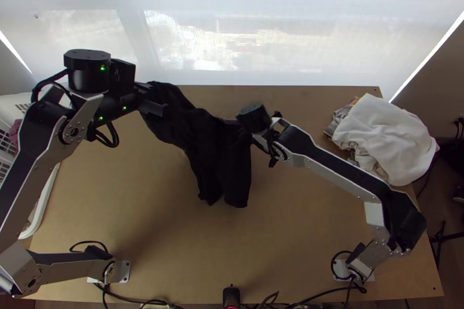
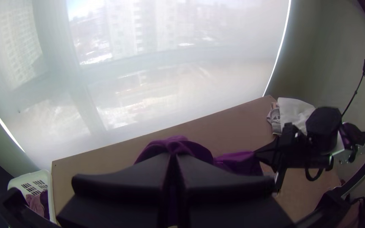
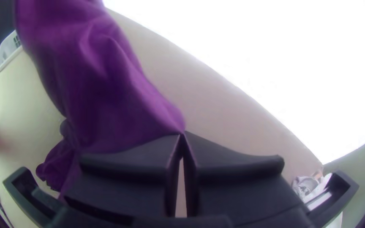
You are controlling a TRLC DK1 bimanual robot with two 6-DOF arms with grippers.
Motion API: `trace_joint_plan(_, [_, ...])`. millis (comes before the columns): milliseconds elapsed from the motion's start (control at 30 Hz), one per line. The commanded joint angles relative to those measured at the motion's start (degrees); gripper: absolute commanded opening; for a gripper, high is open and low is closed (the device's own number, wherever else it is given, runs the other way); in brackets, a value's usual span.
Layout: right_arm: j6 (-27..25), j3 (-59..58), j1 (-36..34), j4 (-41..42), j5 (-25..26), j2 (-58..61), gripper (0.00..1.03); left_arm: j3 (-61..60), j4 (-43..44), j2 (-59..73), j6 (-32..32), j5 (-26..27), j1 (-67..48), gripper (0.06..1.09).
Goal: Fold the t-shirt
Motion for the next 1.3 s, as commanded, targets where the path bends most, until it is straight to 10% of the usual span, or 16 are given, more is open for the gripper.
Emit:
trace_joint_plan(0, [-0.38,1.96,-6.08,-3.21,-0.01,-7.0,0.03,0.26,0.71,-0.4,0.18,-0.11,0.15,0.09])
trace_joint_plan(767, [-2.49,16.46,-14.78,-5.49,0.52,-18.33,0.03,6.94,9.24,-7.78,4.23,-9.25,0.15,0.09])
trace_joint_plan(1267, [-3.28,12.85,6.84,-16.21,-0.63,-14.91,0.03,9.67,7.83,-10.42,5.37,-12.42,-0.9,0.09])
